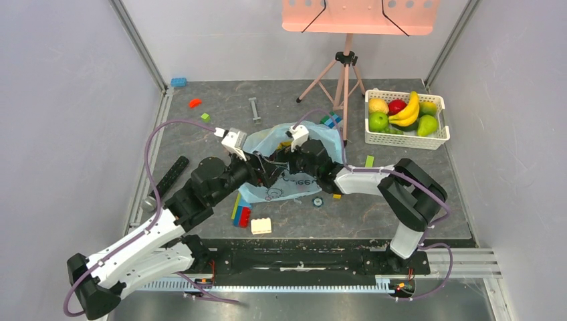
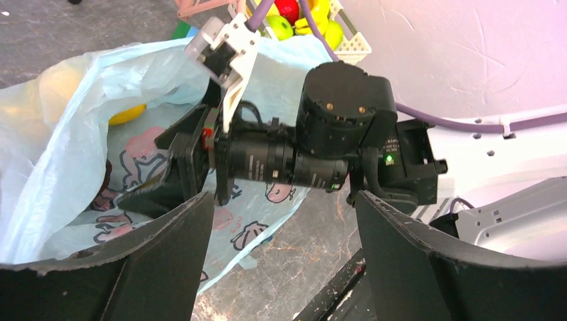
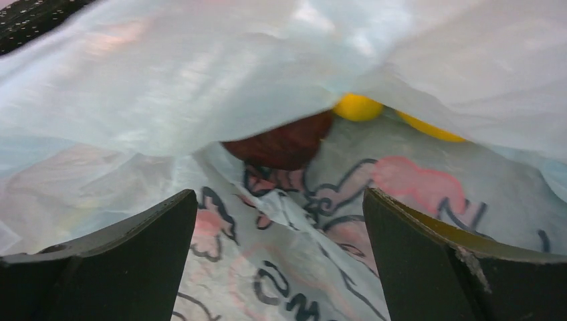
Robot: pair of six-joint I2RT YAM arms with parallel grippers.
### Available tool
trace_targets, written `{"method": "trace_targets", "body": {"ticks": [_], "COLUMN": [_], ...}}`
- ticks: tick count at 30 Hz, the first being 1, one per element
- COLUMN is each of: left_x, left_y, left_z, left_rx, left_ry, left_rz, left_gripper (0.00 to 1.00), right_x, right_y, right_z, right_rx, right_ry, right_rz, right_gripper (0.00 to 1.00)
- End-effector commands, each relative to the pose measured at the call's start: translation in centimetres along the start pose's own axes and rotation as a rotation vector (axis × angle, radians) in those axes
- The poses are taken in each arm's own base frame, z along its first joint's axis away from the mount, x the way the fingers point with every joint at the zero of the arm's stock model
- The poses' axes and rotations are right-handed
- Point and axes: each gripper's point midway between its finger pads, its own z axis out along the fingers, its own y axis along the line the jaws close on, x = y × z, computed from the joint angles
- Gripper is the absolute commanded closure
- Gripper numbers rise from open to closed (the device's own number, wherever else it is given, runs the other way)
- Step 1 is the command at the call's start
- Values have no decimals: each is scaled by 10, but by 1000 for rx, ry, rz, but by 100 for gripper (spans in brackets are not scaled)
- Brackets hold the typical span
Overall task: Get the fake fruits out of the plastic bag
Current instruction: Take out the fake fruit from the plastic bag.
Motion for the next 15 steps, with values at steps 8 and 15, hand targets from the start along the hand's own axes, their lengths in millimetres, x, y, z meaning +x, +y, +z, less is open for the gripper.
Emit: {"method": "trace_targets", "body": {"ticks": [8, 15], "left_x": [-19, -18], "left_y": [0, 2], "left_z": [-13, -16], "left_rx": [-18, -27], "left_ry": [-44, -50], "left_rz": [49, 50], "left_gripper": [15, 15], "right_x": [-43, -38], "right_y": [26, 32], "right_z": [29, 44], "right_rx": [24, 28], "right_ry": [-103, -109], "right_rz": [-64, -71], "right_gripper": [2, 2]}}
